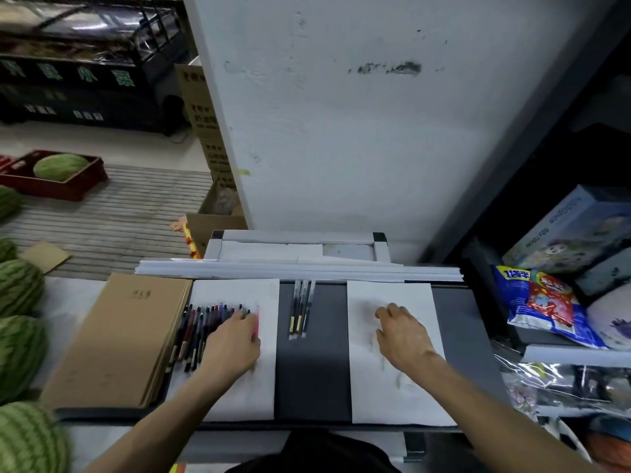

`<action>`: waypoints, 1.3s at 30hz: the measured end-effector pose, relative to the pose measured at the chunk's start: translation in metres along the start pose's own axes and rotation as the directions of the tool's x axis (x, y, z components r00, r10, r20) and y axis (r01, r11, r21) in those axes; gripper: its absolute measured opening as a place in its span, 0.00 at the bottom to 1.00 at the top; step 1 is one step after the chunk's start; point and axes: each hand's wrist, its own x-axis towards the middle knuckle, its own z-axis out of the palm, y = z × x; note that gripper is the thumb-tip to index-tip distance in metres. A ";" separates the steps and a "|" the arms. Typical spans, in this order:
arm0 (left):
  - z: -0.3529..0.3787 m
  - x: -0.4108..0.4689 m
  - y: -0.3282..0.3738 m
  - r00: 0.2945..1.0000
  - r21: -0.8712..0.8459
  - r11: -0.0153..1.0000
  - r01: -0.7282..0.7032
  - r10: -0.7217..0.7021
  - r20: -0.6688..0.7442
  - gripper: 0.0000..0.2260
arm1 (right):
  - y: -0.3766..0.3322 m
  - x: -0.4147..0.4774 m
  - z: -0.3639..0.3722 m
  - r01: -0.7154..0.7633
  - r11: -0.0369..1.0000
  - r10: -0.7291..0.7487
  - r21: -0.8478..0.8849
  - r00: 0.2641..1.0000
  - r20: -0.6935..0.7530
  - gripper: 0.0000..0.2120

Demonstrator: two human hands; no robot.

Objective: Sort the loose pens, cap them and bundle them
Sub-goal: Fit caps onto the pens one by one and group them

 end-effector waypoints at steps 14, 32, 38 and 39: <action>0.009 -0.001 0.000 0.987 -0.006 0.987 0.161 -0.161 0.013 0.08 | -0.004 0.008 0.010 -0.010 0.999 0.014 -0.038 0.994 0.111 0.19; 0.000 0.006 0.006 0.978 0.080 0.979 0.190 -0.196 0.072 0.04 | -0.008 0.008 0.005 -0.213 0.965 0.210 0.156 0.977 0.033 0.20; -0.018 -0.008 0.007 0.992 -0.093 0.989 0.118 -0.122 -0.031 0.12 | -0.006 -0.005 -0.018 -0.278 0.679 0.324 0.679 0.944 0.063 0.14; -0.023 -0.011 0.010 0.995 -0.185 0.978 0.096 -0.101 -0.017 0.12 | -0.008 -0.009 -0.026 -0.274 0.595 0.325 0.756 0.942 0.087 0.09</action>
